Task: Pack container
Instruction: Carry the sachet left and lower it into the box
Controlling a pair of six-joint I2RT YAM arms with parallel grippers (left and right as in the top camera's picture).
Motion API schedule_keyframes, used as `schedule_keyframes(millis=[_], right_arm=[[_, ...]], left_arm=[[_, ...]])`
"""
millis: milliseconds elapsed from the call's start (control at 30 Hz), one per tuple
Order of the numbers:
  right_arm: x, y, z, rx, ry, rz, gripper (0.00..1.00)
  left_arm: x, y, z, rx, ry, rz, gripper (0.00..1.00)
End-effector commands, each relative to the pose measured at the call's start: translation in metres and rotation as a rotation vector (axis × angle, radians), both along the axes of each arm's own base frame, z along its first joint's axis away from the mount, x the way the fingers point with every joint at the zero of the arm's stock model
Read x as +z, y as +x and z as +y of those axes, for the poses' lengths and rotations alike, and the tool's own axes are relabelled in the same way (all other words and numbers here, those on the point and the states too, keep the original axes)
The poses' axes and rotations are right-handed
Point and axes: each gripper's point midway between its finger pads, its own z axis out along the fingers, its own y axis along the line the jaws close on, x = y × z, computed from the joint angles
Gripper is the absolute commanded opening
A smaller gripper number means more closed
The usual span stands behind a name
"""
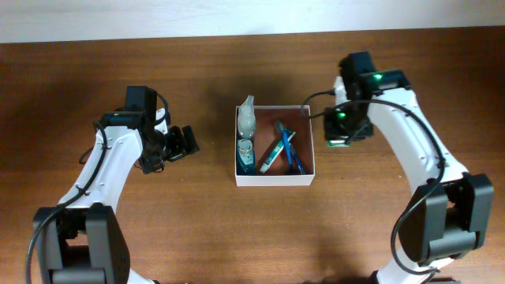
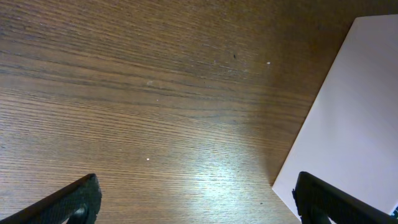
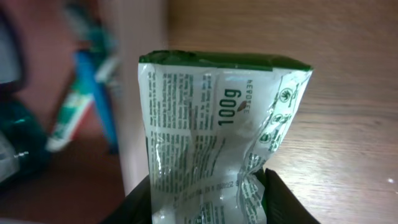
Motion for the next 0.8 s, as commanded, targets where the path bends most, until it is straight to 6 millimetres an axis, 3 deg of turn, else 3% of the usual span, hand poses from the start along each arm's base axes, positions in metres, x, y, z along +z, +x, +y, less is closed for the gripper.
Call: schedule_keyframes(millis=[0, 233, 400, 600, 767], right_arm=[[0.016, 0.003, 0.030, 0.021, 0.027, -0.034, 0.32], [0.019, -0.010, 0.080, 0.078, 0.063, -0.034, 0.32], [0.019, -0.011, 0.103, 0.065, 0.084, -0.058, 0.32], [0.008, -0.012, 0.125, 0.070, 0.107, -0.088, 0.32], [-0.013, -0.016, 0.129, 0.070, 0.109, -0.084, 0.32]], left_arm=[[-0.001, 0.002, 0.001, -0.004, 0.004, 0.002, 0.99], [-0.001, 0.002, 0.001, -0.004, 0.004, 0.002, 0.99], [-0.001, 0.002, 0.001, -0.004, 0.004, 0.002, 0.99], [-0.001, 0.002, 0.001, -0.004, 0.004, 0.002, 0.99], [-0.001, 0.002, 0.001, -0.004, 0.004, 0.002, 0.99]])
